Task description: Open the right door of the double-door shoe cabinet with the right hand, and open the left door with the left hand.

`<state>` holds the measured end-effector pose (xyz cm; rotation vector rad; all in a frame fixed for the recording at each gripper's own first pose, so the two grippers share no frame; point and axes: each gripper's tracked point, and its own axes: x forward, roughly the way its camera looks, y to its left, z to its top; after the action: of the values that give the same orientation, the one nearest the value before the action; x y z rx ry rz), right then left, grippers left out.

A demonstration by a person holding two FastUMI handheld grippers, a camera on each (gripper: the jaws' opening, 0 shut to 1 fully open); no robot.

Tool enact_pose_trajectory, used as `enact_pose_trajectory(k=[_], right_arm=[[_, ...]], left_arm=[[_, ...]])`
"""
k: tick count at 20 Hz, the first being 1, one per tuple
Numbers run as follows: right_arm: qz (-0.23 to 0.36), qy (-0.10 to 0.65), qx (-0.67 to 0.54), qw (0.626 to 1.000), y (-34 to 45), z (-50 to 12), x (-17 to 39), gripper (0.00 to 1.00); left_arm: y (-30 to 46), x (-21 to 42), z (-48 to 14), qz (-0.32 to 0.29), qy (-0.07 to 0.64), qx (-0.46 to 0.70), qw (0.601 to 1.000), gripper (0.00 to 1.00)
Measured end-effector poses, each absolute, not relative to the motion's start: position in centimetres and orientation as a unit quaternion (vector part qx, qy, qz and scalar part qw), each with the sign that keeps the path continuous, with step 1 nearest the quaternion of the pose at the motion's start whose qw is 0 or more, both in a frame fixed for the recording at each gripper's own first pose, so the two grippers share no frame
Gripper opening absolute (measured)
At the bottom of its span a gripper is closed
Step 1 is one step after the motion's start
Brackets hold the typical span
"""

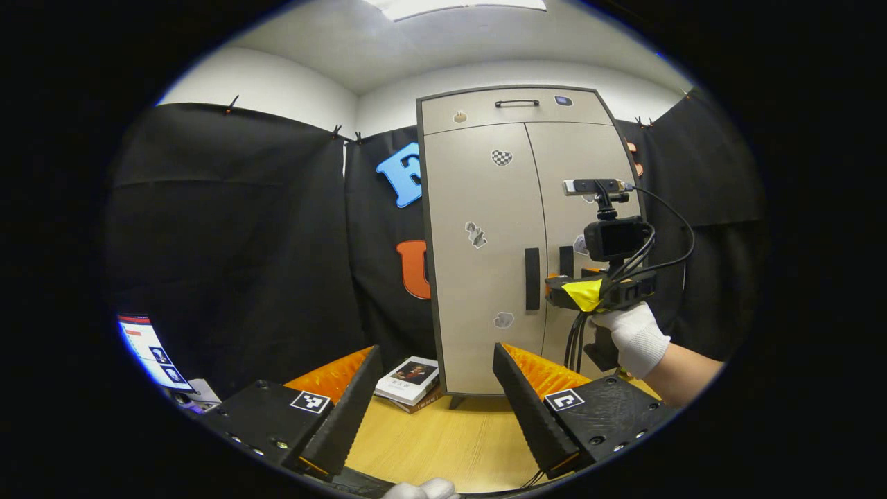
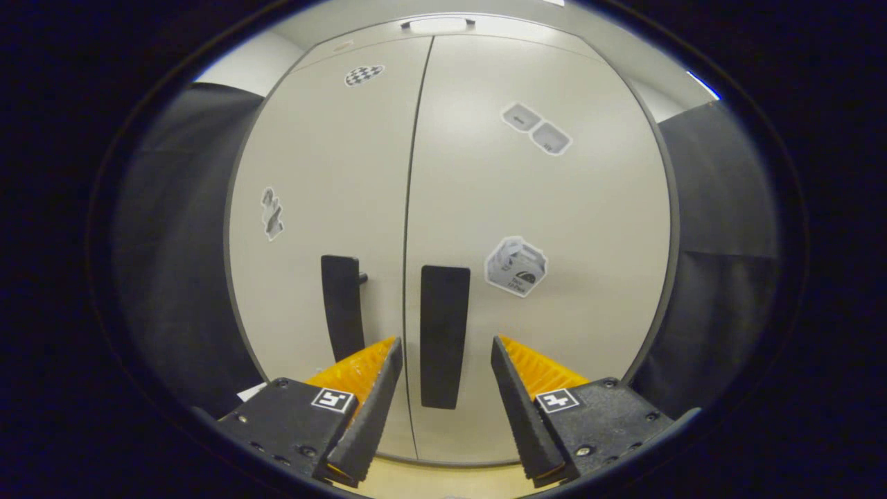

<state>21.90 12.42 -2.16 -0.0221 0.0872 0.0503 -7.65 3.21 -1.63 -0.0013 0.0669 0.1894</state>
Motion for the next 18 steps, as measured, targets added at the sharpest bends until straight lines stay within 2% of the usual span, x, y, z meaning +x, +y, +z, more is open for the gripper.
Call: enact_pose_trajectory(k=[3,7,12,18], right_arm=[[0.016,0.049,0.004,0.999,12.4,-2.2,22.7,0.6],[0.019,0.073,0.027,0.997,12.7,-2.9,23.6,0.42],[0.019,0.071,0.022,0.997,12.6,-2.8,23.6,0.34],[0.053,0.066,0.013,0.996,12.2,-3.1,21.0,0.25]], left_arm=[[3.5,-7.9,-1.6,0.101,0.034,-0.002,0.994,0.96],[4.0,-8.3,-1.7,0.112,0.034,-0.003,0.993,0.96],[4.5,-8.7,-1.7,0.117,0.031,-0.005,0.993,0.96],[3.9,-9.3,-2.0,0.098,0.026,-0.01,0.995,0.96]])
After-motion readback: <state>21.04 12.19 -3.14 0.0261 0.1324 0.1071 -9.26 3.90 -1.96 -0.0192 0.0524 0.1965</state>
